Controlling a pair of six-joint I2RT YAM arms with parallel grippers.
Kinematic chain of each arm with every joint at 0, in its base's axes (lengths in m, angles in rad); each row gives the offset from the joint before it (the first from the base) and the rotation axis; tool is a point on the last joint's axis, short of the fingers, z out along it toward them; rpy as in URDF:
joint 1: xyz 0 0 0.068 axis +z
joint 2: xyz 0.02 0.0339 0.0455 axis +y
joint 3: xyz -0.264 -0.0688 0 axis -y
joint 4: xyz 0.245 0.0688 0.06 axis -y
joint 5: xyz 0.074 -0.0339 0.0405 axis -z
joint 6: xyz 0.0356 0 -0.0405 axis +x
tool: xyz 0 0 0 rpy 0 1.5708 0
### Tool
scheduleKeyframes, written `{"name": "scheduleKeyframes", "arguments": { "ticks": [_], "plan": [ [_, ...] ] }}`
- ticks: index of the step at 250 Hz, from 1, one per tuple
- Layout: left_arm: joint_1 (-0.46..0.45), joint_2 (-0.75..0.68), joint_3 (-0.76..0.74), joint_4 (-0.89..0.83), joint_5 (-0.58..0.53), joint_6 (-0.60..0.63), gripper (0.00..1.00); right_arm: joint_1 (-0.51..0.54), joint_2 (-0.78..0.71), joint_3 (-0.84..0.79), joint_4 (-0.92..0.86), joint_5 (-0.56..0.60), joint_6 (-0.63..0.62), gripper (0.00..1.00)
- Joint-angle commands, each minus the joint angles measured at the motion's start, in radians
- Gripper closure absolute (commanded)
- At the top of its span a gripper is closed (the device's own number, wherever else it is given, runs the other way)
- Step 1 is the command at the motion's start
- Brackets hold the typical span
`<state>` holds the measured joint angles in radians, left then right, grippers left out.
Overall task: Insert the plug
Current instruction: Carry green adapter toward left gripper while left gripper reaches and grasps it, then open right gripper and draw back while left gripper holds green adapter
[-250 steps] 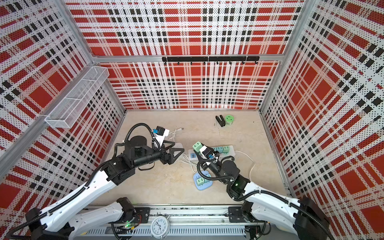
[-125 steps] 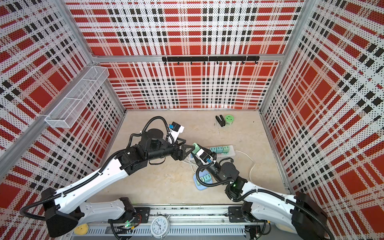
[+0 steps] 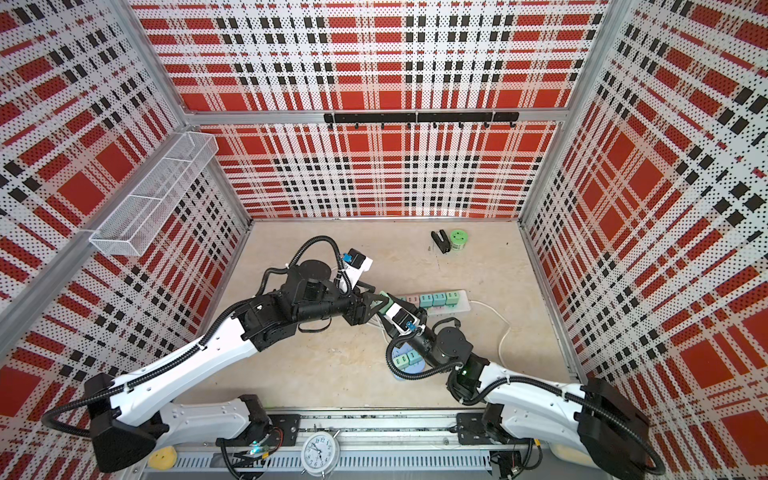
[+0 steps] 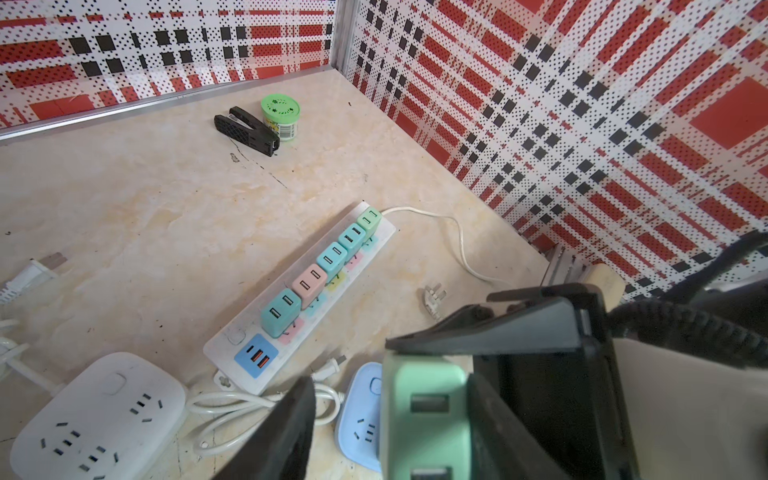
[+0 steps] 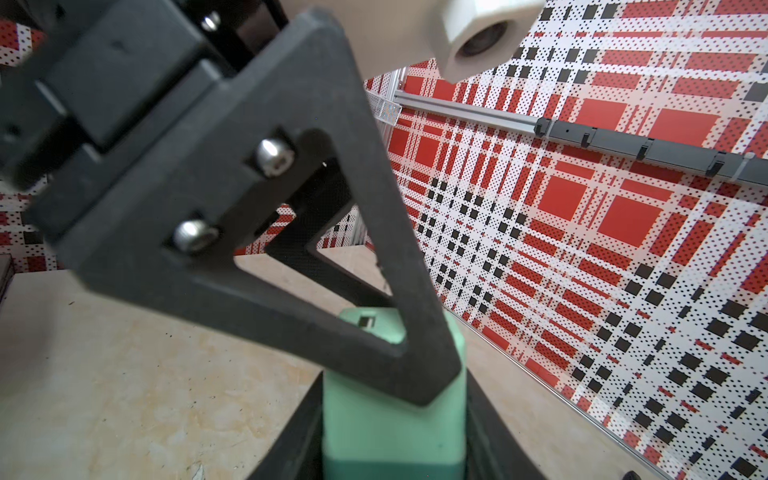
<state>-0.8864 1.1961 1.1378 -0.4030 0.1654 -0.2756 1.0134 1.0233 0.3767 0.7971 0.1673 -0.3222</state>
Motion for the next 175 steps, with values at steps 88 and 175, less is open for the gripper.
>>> {"name": "scheduleKeyframes", "arguments": {
  "ticks": [88, 175],
  "plan": [
    [-0.035, 0.030, 0.021, 0.004, -0.027, 0.007, 0.98, 0.008, -0.027, -0.005, 0.087, 0.011, 0.010, 0.74],
    [0.073, 0.014, 0.034, -0.060, -0.120, 0.140, 1.00, 0.007, -0.264, -0.065, -0.237, 0.102, 0.148, 0.00]
  ]
}}
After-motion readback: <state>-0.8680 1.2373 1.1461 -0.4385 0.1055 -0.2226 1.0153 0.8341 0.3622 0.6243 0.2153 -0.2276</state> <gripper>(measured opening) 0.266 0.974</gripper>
